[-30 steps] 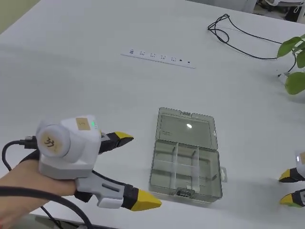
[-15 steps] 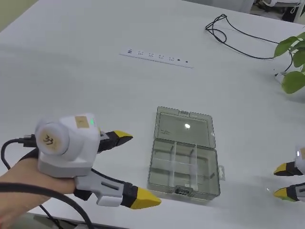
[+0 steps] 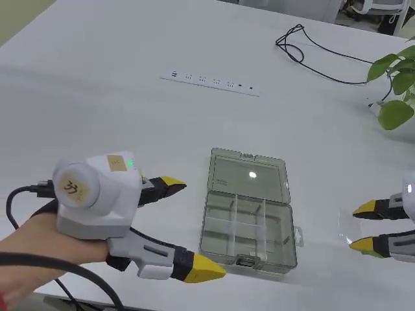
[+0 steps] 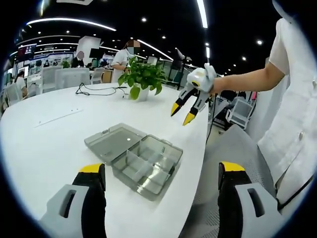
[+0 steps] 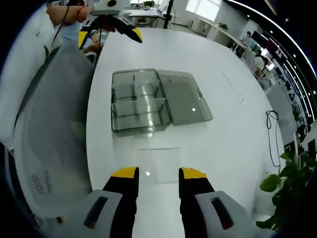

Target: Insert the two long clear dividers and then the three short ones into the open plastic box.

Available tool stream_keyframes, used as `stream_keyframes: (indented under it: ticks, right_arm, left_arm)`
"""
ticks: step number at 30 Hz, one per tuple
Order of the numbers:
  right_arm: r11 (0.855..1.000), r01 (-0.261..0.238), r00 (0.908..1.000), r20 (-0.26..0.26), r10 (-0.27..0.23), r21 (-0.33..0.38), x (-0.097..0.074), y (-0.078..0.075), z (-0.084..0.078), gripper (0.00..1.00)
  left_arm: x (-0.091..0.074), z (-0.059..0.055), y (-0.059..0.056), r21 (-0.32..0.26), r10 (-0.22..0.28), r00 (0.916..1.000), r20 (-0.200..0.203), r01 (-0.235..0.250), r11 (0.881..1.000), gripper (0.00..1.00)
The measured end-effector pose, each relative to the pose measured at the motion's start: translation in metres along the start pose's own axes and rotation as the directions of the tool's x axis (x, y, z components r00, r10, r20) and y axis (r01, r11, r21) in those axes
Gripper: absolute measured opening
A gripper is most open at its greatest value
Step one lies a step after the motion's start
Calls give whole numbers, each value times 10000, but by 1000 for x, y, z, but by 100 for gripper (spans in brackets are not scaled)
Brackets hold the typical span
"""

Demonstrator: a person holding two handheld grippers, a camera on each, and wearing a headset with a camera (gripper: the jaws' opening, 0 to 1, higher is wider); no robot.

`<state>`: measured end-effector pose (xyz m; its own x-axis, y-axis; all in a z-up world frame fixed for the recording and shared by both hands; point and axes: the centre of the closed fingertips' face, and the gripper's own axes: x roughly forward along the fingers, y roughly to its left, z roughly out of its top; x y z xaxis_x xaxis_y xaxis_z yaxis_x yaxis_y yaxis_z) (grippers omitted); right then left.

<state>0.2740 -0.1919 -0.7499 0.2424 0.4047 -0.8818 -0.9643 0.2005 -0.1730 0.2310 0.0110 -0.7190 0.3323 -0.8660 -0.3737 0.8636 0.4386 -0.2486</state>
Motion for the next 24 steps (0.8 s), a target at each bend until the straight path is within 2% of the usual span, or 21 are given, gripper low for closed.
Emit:
stream_keyframes:
  ticks: [4,5,8,9,15,19,21,23,24]
  right_arm:
    - [9996,36,9996,268,-29,-263,-4,5,21,33]
    - [9994,47,9994,336,-36,-333,-2,2,19,33]
    - [9984,48,9985,544,-17,-561,-5,8,35,33]
    - [9978,60,9984,560,-23,-661,-3,5,32,33]
    - [9915,121,9979,639,-38,-1295,-7,22,59,33]
    - [9887,84,9971,758,30,-1497,-8,34,76,33]
    - [9854,83,9973,734,42,-1698,-8,40,83,33]
    - [9821,113,9974,721,23,-1881,-7,45,89,33]
    - [9815,123,9974,725,16,-1913,-7,48,92,33]
  left_arm:
    - [4,6,-3,18,-80,10000,42,80,10000,95]
    - [5,9,-3,3,-107,9999,68,107,9999,94]
    - [9,15,-5,-119,-141,9997,195,144,9998,93]
    - [10,18,-6,-164,-165,9995,274,169,9997,93]
    - [20,30,-12,-565,-317,9977,605,351,9978,88]
    - [29,39,-20,-1352,-492,9941,971,622,9889,82]
    - [33,41,-23,-1906,-576,9930,1029,765,9787,78]
    - [35,44,-24,-2143,-542,9909,1234,799,9735,76]
    - [37,46,-25,-2437,-539,9890,1376,866,9660,73]
